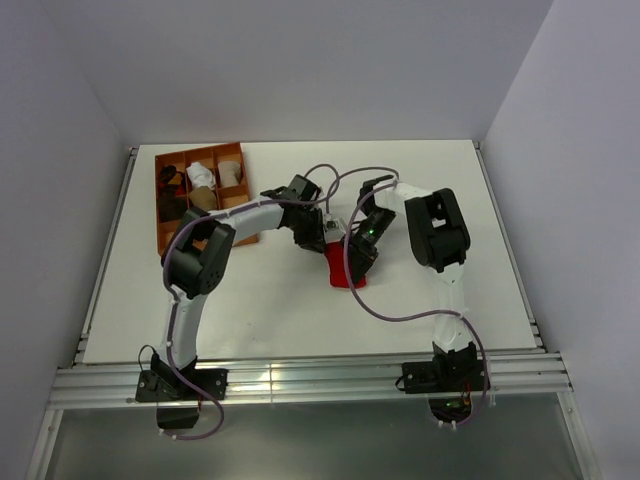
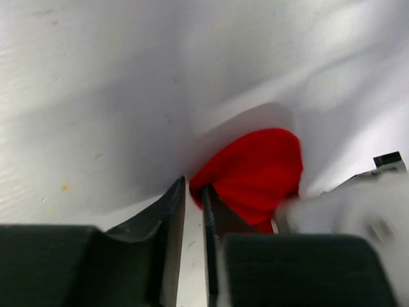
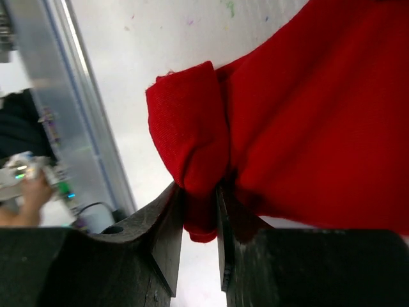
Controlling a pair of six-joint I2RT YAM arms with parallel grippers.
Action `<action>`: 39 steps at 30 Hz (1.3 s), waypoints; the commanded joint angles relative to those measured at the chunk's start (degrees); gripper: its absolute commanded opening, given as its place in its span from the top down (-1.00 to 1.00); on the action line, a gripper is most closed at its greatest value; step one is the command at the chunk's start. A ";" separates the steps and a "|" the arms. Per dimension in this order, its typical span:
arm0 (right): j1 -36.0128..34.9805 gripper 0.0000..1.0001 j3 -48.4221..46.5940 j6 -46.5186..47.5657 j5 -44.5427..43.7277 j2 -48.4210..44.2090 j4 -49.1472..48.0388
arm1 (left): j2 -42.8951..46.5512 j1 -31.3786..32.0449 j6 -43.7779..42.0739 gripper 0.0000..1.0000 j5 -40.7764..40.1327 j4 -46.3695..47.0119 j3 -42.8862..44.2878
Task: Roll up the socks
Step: Roll the sock at the center of the board.
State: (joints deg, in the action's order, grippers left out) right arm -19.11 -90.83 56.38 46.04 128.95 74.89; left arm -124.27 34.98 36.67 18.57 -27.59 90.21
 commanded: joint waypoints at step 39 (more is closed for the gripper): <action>0.83 0.51 -5.68 -3.38 -7.28 8.60 7.55 | 17.47 11.25 -14.43 0.18 6.66 37.08 -30.53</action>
State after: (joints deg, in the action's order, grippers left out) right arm -18.83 -95.64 51.64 45.50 135.59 83.68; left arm -107.63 47.16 23.57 21.96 7.16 61.34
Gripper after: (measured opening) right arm 0.295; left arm 0.404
